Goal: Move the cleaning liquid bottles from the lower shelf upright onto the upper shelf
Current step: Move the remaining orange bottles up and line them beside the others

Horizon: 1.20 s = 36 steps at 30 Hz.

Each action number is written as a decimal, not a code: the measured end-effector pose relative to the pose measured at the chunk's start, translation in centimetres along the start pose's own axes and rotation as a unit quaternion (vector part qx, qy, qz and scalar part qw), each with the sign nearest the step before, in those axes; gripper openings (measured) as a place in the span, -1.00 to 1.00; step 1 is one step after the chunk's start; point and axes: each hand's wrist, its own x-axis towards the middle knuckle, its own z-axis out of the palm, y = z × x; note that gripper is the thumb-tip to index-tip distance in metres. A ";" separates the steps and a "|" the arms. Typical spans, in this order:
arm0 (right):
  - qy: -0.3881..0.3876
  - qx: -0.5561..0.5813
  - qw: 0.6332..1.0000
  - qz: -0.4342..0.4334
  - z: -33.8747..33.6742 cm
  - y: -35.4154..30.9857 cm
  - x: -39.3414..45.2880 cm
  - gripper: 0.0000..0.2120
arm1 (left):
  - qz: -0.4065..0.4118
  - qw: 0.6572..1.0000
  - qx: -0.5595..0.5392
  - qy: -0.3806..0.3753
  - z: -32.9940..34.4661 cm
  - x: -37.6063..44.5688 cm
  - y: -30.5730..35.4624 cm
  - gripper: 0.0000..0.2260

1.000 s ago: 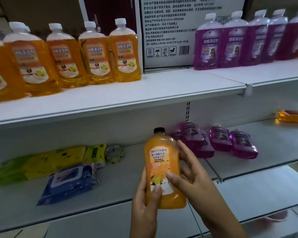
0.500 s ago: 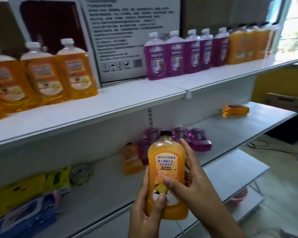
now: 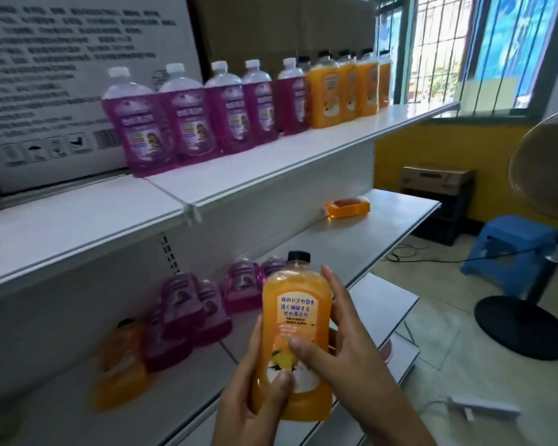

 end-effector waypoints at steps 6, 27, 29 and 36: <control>0.020 -0.030 0.999 -0.002 -10.5 -0.4 5.0 -0.15 | -0.026 0.999 -0.024 -0.007 9.9 7.2 -1.3 -0.34; 0.005 -0.076 0.997 0.023 -37.4 -0.7 20.7 -0.02 | -0.054 0.994 -0.086 -0.040 34.5 28.4 -4.3 -0.39; 0.027 -0.075 0.997 0.005 -38.5 -1.1 23.2 -0.04 | -0.034 0.995 -0.086 -0.048 35.7 31.5 -4.5 -0.37; 0.081 -0.085 0.990 -0.080 -41.1 -3.1 30.6 -0.04 | 0.041 0.991 -0.099 -0.076 38.7 39.5 -3.7 -0.37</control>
